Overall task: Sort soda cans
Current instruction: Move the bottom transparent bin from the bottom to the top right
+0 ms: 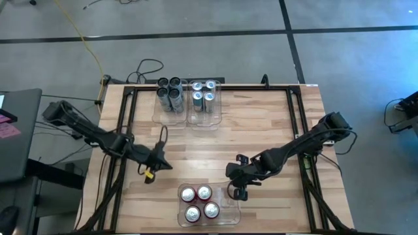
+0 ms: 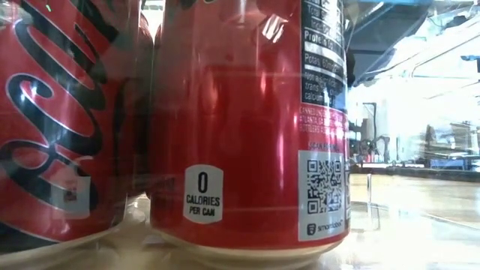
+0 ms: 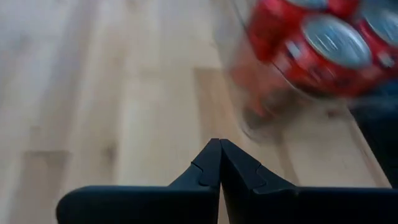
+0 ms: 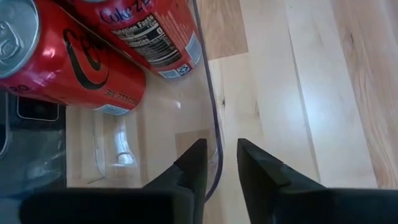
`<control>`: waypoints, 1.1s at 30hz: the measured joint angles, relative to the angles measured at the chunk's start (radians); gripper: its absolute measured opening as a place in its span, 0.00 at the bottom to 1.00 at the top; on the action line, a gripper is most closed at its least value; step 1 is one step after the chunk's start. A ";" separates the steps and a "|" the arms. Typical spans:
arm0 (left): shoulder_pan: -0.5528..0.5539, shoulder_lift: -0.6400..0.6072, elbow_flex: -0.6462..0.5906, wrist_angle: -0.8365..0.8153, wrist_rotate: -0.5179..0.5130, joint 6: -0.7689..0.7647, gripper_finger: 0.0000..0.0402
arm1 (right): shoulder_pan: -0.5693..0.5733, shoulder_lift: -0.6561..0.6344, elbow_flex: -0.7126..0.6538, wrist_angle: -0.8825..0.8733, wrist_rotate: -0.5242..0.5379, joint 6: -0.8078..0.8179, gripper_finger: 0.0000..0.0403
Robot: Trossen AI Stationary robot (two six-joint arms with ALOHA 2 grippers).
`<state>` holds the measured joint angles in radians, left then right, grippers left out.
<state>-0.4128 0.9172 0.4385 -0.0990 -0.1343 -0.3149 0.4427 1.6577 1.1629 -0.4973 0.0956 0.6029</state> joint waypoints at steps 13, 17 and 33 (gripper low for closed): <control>-0.224 0.178 0.000 0.212 0.051 -0.056 0.00 | -0.001 0.000 0.000 -0.001 0.004 -0.006 0.17; -0.268 0.266 0.000 0.321 0.040 -0.056 0.00 | -0.002 0.000 0.000 0.013 0.020 -0.008 0.17; -0.295 0.566 0.046 0.596 -0.040 -0.014 0.00 | 0.016 -0.001 0.000 0.106 0.150 -0.029 0.29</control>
<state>-0.7074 1.4833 0.4841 0.4966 -0.1744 -0.3289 0.4591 1.6566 1.1629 -0.3917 0.2454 0.5734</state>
